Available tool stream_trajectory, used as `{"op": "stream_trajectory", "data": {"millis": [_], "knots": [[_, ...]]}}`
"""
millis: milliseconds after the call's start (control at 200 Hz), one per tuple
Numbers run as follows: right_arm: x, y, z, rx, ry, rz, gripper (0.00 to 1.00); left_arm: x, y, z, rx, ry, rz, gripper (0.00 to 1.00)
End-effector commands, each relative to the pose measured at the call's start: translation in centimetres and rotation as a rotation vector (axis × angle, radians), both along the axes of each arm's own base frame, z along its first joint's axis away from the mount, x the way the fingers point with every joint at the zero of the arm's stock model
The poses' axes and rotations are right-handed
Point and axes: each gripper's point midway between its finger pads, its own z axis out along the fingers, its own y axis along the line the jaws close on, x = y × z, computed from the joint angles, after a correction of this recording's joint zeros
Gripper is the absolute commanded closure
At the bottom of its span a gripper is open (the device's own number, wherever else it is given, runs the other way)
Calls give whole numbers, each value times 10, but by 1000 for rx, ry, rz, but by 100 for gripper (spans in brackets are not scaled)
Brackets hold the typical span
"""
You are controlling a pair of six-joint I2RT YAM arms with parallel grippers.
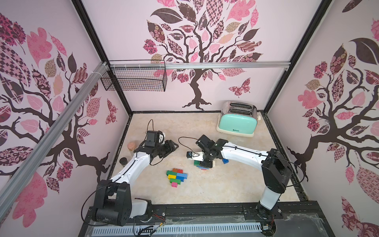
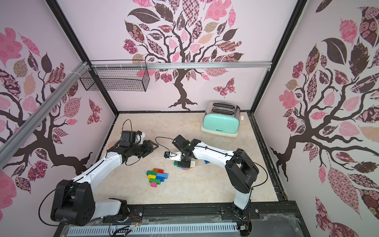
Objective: Assemble a heart with lego
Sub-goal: Assemble the lego brick with the lego brick.
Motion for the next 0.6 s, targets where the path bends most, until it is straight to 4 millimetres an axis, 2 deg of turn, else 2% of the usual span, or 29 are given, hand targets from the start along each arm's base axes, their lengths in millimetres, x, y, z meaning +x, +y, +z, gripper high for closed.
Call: {"op": "stream_trajectory", "data": {"millis": [0,180,185,190,195,200,210,220,415,480,590], "knots": [[-10,3,0,20,50,9,59,-5,-2,5,-20,-15,-16,42],[-9,11,22,63,37,15,46,-9,-1,2,-19,-13,-14,42],[-9,11,22,65,38,15,44,-10,-1,2,-19,-13,-14,42],[-9,11,23,65,38,16,34,-9,-1,2,-19,-15,-14,42],[-9,11,23,66,38,17,18,-10,-1,2,-19,-15,-14,42],[-9,11,24,65,39,17,9,-10,-1,3,-20,-17,-14,42],[-9,11,25,67,37,17,3,-10,-1,2,-19,-15,-14,42],[-8,11,26,70,36,17,1,-10,-1,2,-19,-16,-14,42],[-8,13,51,135,-5,5,0,-12,3,4,-13,-22,-5,41],[0,13,71,197,-56,-35,0,-12,4,6,-9,-27,-3,41],[17,11,115,361,-184,-136,0,-12,4,9,-5,-30,0,41]]}}
